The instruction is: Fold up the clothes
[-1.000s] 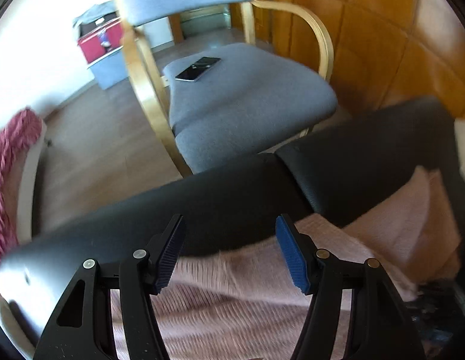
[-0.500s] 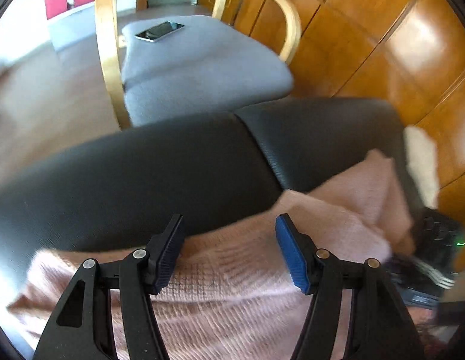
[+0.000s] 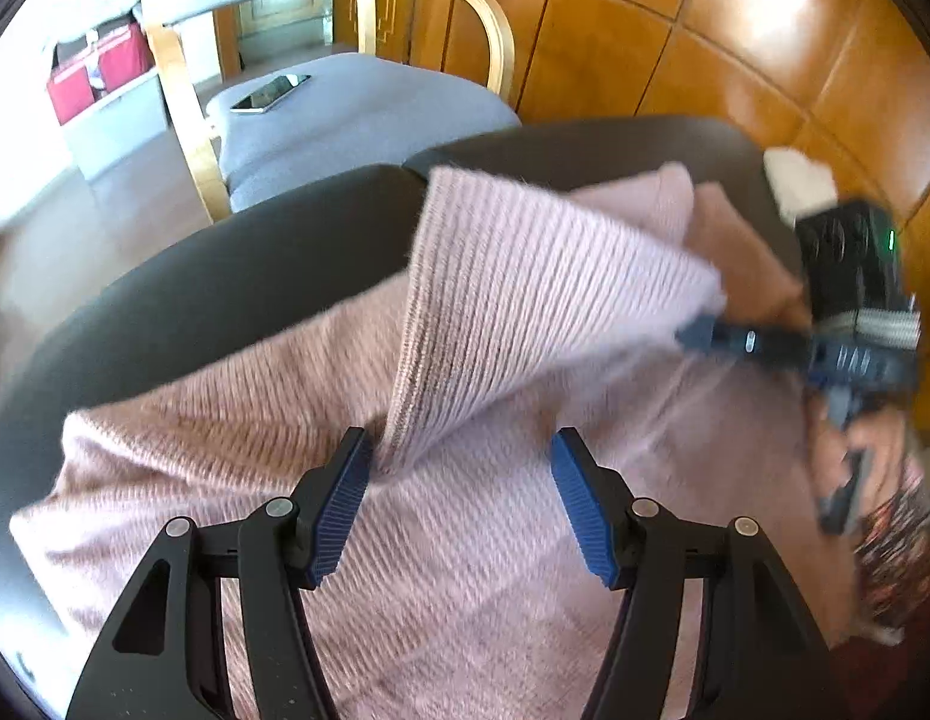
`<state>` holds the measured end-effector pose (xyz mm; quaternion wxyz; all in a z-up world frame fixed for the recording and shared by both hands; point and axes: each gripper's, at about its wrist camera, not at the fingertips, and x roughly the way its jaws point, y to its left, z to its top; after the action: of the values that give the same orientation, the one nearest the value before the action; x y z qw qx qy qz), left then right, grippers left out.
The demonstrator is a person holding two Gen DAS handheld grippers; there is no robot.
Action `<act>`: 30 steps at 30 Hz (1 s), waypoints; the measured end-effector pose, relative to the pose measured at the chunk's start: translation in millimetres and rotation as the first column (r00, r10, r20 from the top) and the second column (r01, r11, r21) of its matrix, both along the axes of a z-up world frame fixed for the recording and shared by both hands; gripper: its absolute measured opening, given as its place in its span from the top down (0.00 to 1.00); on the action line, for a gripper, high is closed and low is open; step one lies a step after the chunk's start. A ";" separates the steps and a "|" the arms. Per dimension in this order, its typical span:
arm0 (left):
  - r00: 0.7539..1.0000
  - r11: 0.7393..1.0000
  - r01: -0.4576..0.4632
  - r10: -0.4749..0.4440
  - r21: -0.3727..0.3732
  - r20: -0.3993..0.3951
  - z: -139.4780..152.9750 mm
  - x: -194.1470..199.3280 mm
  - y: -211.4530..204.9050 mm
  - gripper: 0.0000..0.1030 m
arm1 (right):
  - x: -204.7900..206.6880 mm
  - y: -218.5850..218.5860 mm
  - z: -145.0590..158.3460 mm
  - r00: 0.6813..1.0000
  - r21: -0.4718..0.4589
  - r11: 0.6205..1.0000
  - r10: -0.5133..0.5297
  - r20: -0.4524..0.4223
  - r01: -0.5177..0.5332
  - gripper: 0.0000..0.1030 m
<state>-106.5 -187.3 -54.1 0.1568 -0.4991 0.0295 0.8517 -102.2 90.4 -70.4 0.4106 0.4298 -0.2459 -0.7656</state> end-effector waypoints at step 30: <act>0.996 0.993 -0.079 0.075 -0.087 -0.047 41.0 -80.5 -3.4 0.36 | 4.4 1.9 4.5 0.999 -0.012 0.999 0.035 -0.031 -0.035 0.95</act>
<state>-187.0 -190.7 -13.2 0.1008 -0.4878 0.0517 0.8656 -97.8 92.2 -65.9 0.4303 0.4195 -0.2366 -0.7635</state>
